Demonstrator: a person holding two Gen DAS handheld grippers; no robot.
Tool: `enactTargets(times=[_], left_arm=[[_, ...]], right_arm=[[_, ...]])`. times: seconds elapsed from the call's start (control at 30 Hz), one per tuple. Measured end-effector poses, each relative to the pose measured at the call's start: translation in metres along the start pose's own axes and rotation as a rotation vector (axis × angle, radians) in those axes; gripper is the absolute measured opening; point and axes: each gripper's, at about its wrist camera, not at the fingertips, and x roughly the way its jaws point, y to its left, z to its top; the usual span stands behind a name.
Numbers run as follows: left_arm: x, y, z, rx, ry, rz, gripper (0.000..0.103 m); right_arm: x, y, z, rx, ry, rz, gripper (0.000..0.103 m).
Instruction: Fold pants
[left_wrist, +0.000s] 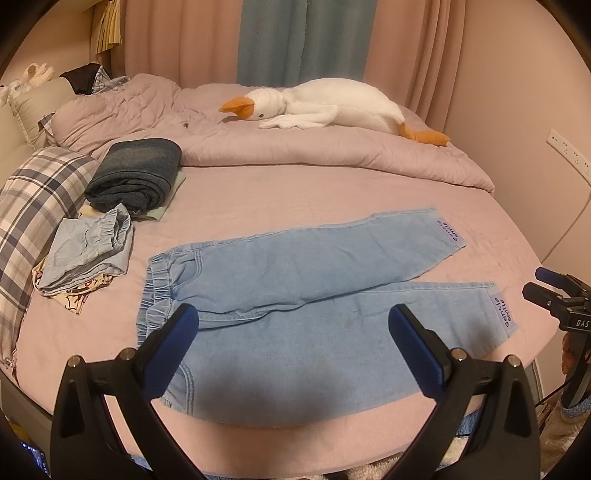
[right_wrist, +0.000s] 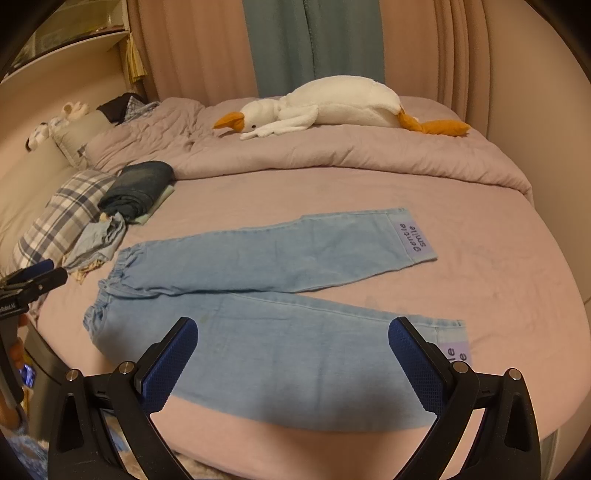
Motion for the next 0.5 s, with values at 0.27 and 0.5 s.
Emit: enactTargets(times=[0.27, 0.5], left_arm=[[0.0036, 0.0002, -0.0006, 0.003, 0.007, -0.001, 0.103], [0.0050, -0.0001, -0.0004, 0.008, 0.005, 0.003, 0.103]], right_arm=[[-0.0001, -0.0004, -0.0021, -0.003, -0.001, -0.004, 0.102], [0.0001, -0.0007, -0.0012, -0.002, -0.003, -0.004, 0.102]])
